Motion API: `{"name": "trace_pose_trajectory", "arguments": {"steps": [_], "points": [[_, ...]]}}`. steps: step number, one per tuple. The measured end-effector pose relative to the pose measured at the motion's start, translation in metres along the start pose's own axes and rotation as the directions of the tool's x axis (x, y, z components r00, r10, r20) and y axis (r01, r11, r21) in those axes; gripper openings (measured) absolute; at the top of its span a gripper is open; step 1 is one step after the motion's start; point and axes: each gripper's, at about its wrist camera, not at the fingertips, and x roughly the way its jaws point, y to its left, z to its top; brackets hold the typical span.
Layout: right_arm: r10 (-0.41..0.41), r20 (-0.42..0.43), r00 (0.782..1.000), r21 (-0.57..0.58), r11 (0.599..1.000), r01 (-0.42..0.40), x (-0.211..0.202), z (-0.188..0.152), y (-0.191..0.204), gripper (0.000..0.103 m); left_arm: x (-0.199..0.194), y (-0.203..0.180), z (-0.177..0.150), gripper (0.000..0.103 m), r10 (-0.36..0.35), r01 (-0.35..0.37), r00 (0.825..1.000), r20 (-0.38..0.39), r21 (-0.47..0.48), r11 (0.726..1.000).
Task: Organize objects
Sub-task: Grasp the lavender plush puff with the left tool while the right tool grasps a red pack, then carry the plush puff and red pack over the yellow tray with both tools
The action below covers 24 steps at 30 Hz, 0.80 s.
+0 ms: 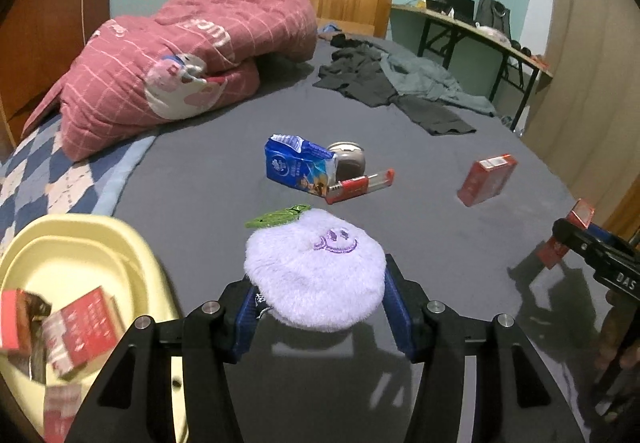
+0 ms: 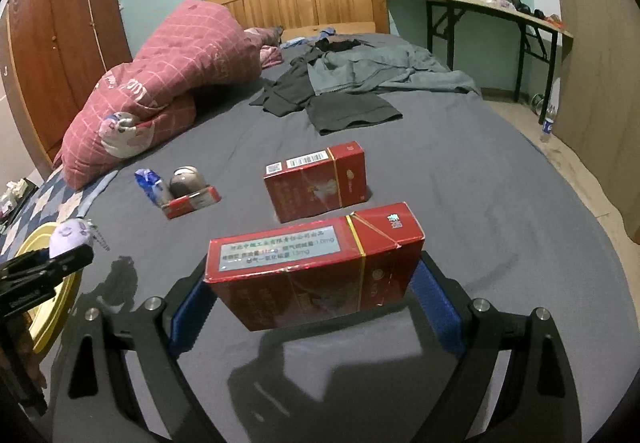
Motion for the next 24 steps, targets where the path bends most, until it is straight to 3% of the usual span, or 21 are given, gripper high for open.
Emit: {"name": "trace_pose_trajectory", "arguments": {"steps": [8,17,24], "points": [[0.021,0.005,1.0,0.013,1.0,-0.021,-0.024,-0.004,0.007,0.092,-0.04,-0.006,-0.013,0.054,-0.016,0.016,0.999,0.029,0.009,1.0],[0.019,0.001,1.0,0.006,1.0,-0.019,-0.029,-0.001,0.011,0.092,-0.045,-0.007,-0.01,0.054,-0.023,0.022,0.999,0.03,0.017,1.0],[0.029,-0.007,1.0,-0.017,0.999,-0.03,-0.03,-0.004,0.029,0.092,-0.045,-0.001,-0.012,0.054,0.014,-0.014,1.0,0.021,0.025,1.0]]}}
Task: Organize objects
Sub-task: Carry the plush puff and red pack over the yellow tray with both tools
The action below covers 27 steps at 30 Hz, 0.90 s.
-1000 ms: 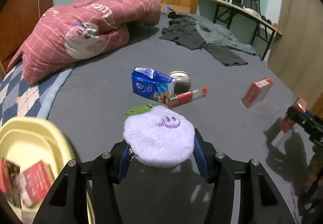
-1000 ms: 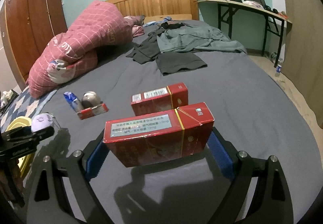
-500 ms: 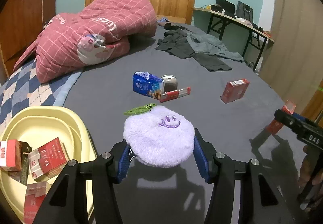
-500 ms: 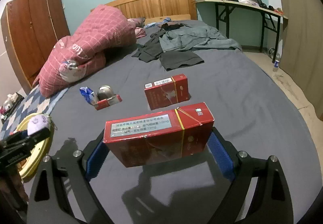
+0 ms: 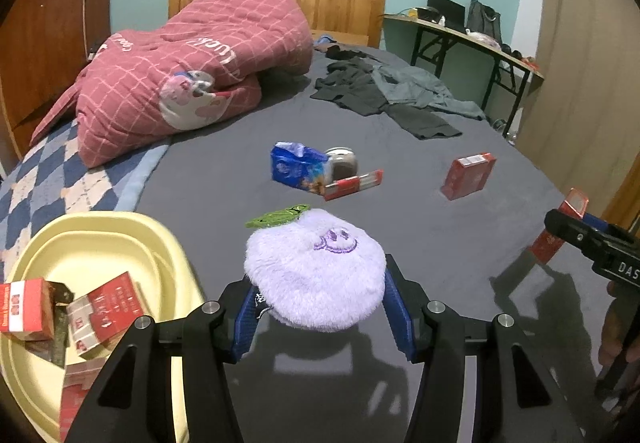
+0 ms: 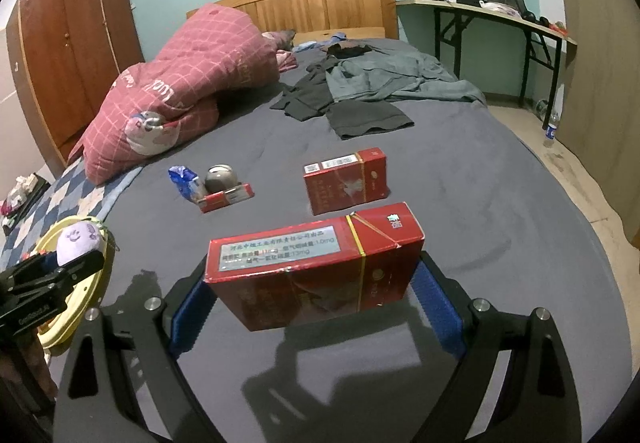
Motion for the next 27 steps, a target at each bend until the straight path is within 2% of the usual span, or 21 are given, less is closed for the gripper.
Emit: {"name": "trace_pose_trajectory", "arguments": {"steps": [6,9,14,21,27], "points": [[0.038,-0.028,0.999,-0.05,0.998,-0.039,0.008,-0.004,0.034,0.092,-0.009,0.023,-0.005,0.054,0.062,-0.062,0.998,0.002,0.011,0.998],[0.089,-0.065,0.994,-0.022,0.996,-0.09,0.016,-0.005,0.052,0.092,-0.019,0.038,-0.007,0.054,0.092,-0.093,0.996,0.016,0.007,0.996],[0.12,-0.076,0.99,-0.09,0.988,-0.127,0.021,-0.005,0.105,0.092,-0.036,0.072,-0.009,0.054,0.132,-0.131,0.991,0.024,-0.047,0.99],[0.186,-0.1,0.977,-0.167,0.965,-0.201,0.027,0.001,0.18,0.092,-0.047,0.117,-0.021,0.054,0.196,-0.196,0.981,-0.003,-0.093,0.976],[0.242,-0.118,0.963,-0.236,0.935,-0.264,0.03,-0.003,0.244,0.092,-0.058,0.152,-0.034,0.054,0.266,-0.266,0.964,-0.018,-0.084,0.96]]}}
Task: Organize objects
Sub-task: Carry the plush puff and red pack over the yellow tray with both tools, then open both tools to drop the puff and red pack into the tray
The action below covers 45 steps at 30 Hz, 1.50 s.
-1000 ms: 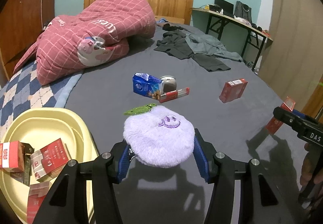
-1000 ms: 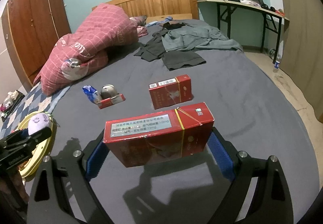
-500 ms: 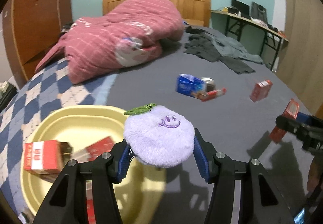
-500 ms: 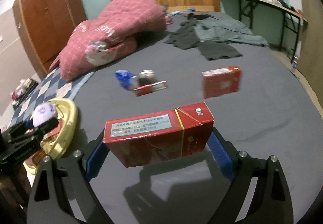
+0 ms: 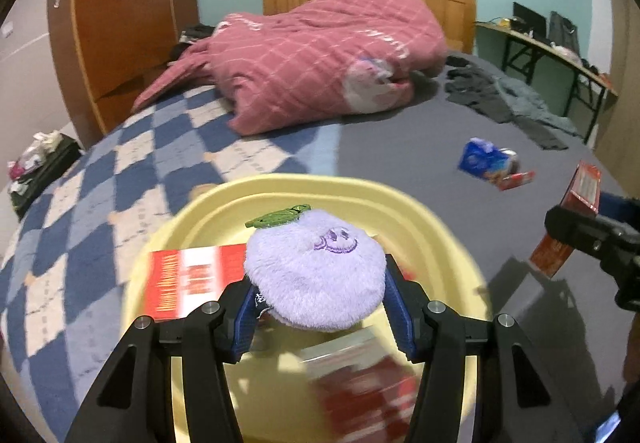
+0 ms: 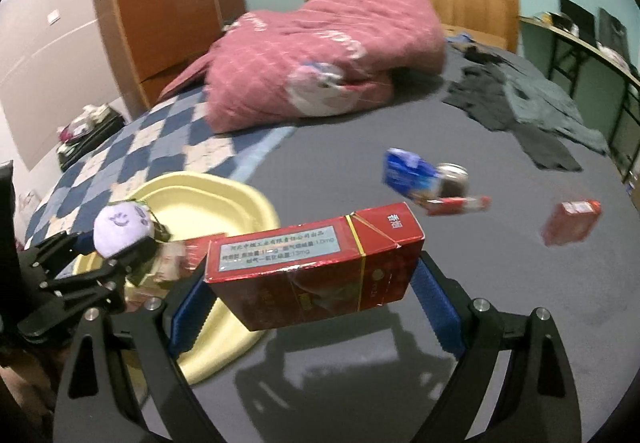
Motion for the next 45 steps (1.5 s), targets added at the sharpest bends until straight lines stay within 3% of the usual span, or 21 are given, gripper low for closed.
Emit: {"name": "trace_pose_trajectory", "arguments": {"steps": [10,17,23,30,33,45], "points": [[0.056,-0.051,0.997,-0.085,0.995,-0.06,0.037,-0.001,0.063,0.092,-0.005,0.057,0.013,0.054,0.042,-0.039,0.999,0.031,-0.08,0.996],[0.077,-0.061,0.995,-0.117,0.99,-0.083,0.052,0.01,0.077,0.092,0.0,0.085,0.021,0.054,0.043,-0.038,0.999,0.032,-0.135,0.99],[0.089,-0.103,0.991,-0.117,0.988,-0.101,0.076,0.003,0.083,0.092,0.012,0.083,0.024,0.054,0.036,-0.033,0.999,0.026,-0.123,0.992],[0.084,-0.109,0.991,-0.149,0.984,-0.1,0.096,-0.003,0.091,0.092,0.049,0.091,0.007,0.054,0.011,-0.017,0.999,-0.045,-0.149,0.989],[0.077,-0.093,0.993,-0.178,0.98,-0.093,0.098,-0.002,0.096,0.092,0.054,0.084,0.005,0.054,0.068,-0.071,0.997,-0.029,-0.082,0.994],[0.081,-0.127,0.989,-0.169,0.98,-0.103,0.112,-0.003,0.094,0.091,0.053,0.074,0.0,0.054,0.04,-0.041,0.999,-0.011,-0.078,0.996]]}}
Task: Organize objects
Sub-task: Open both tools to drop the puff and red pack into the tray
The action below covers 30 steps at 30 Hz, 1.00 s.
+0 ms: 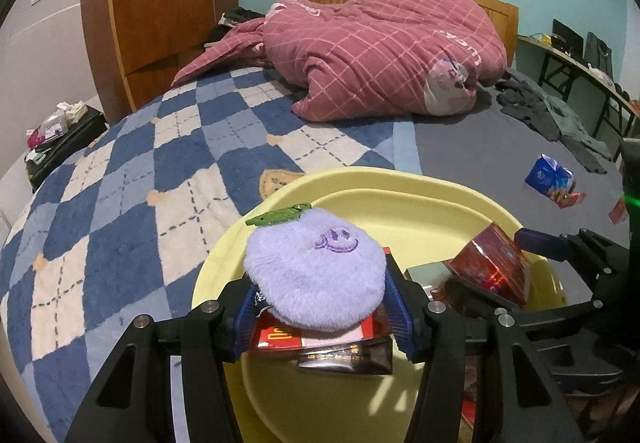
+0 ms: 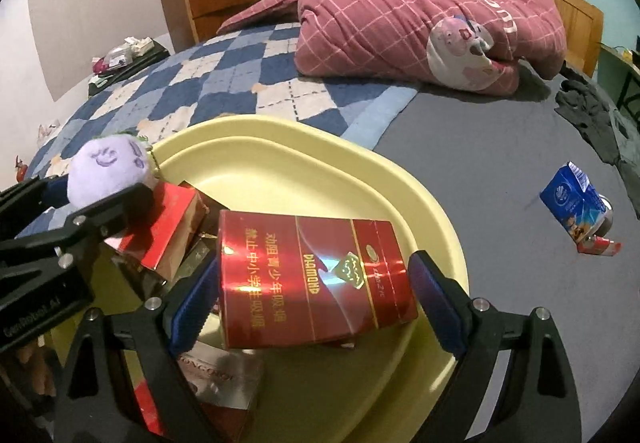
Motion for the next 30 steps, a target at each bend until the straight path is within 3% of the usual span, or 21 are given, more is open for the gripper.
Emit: {"name": "trace_pose_trajectory", "arguments": {"steps": [5,6,8,19,22,24,26,28,30], "points": [[-0.022,-0.038,0.999,-0.029,0.999,0.021,0.008,-0.002,0.005,0.091,-0.003,-0.005,-0.002,0.055,0.012,-0.012,1.0,0.008,0.014,1.0],[0.01,-0.086,0.996,-0.018,1.0,-0.011,0.015,-0.002,0.003,0.09,-0.003,-0.006,-0.003,0.055,0.014,-0.014,1.0,0.009,0.018,1.0],[0.061,-0.1,0.993,0.037,0.998,-0.057,0.017,0.0,-0.007,0.089,-0.003,-0.009,-0.004,0.055,0.014,-0.014,1.0,0.013,0.021,1.0],[0.059,-0.083,0.995,0.041,0.998,-0.056,0.014,-0.003,-0.007,0.085,-0.007,-0.004,-0.001,0.056,-0.02,0.02,1.0,0.006,-0.011,1.0],[0.059,-0.083,0.995,0.029,0.998,-0.057,0.011,-0.002,-0.006,0.088,-0.009,-0.003,-0.001,0.056,-0.024,0.024,1.0,0.003,-0.029,0.999],[0.068,-0.086,0.994,0.011,0.998,-0.068,0.01,-0.004,-0.003,0.097,-0.01,-0.001,0.0,0.057,-0.03,0.03,1.0,0.001,-0.038,0.999],[0.081,-0.085,0.993,-0.001,0.997,-0.081,0.008,-0.006,0.0,0.103,-0.011,-0.001,0.0,0.07,-0.027,0.027,1.0,0.005,-0.046,0.999],[0.085,-0.076,0.993,0.004,0.996,-0.085,0.004,-0.006,0.001,0.103,-0.017,0.0,0.0,0.095,-0.014,0.016,0.999,0.03,-0.067,0.998],[0.095,-0.068,0.993,0.015,0.995,-0.094,0.0,-0.007,0.001,0.103,-0.022,0.002,0.0,0.099,-0.012,0.016,0.999,0.049,-0.085,0.996]]}}
